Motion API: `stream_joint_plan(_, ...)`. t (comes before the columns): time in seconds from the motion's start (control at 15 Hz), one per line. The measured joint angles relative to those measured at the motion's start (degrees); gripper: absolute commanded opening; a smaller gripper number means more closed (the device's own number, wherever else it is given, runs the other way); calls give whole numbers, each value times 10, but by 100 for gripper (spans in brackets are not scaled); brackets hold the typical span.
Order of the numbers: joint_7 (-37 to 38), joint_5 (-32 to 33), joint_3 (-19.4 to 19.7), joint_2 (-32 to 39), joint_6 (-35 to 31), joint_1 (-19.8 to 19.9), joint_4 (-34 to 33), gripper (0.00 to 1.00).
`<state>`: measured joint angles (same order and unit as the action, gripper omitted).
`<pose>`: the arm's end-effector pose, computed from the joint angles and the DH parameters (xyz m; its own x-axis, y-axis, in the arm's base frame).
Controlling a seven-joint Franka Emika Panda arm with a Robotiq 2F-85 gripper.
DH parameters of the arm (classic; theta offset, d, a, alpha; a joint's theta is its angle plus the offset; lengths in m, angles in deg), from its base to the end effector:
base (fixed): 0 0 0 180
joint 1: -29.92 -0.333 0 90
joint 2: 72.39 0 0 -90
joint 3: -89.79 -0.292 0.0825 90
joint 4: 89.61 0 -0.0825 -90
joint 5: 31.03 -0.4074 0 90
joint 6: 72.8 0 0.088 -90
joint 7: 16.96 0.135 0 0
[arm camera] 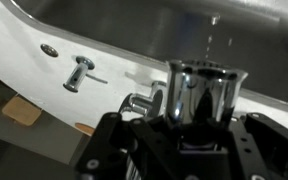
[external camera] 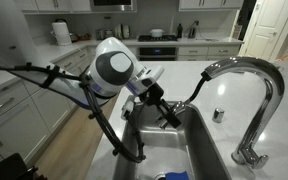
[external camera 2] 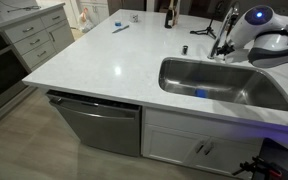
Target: Detach the faucet head from the faucet
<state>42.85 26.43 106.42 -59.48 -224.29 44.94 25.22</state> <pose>0.5609 -0.3280 0.3275 0.6360 -0.4471 0.6290 -0.7358 -0.5971 0.3195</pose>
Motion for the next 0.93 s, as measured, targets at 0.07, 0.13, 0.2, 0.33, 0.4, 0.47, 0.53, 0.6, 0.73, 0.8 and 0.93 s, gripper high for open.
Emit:
stream_joint_plan(0.07, -6, -8, 0, 6, 0, 0, 11, 0)
stream_joint_plan(0.13, -13, -16, 0, 12, 0, 0, 20, 0)
stream_joint_plan(0.2, -20, -23, 0, 19, 0, 0, 28, 0)
stream_joint_plan(0.33, -33, -41, 0, 32, 0, 0, 40, 0)
stream_joint_plan(0.4, -38, -49, 0, 38, 0, 0, 44, 0)
stream_joint_plan(0.47, -46, -59, 0, 44, 0, 0, 48, 0)
stream_joint_plan(0.53, -50, -66, 1, 48, 0, 0, 50, 0)
stream_joint_plan(0.6, -57, -74, 1, 52, 0, 0, 52, 0)
stream_joint_plan(0.73, -68, -88, 3, 59, 0, 0, 54, 0)
stream_joint_plan(0.8, -70, -91, 4, 61, 0, 0, 54, 0)
stream_joint_plan(0.93, -63, -73, 18, 63, 0, -11, 54, 0)
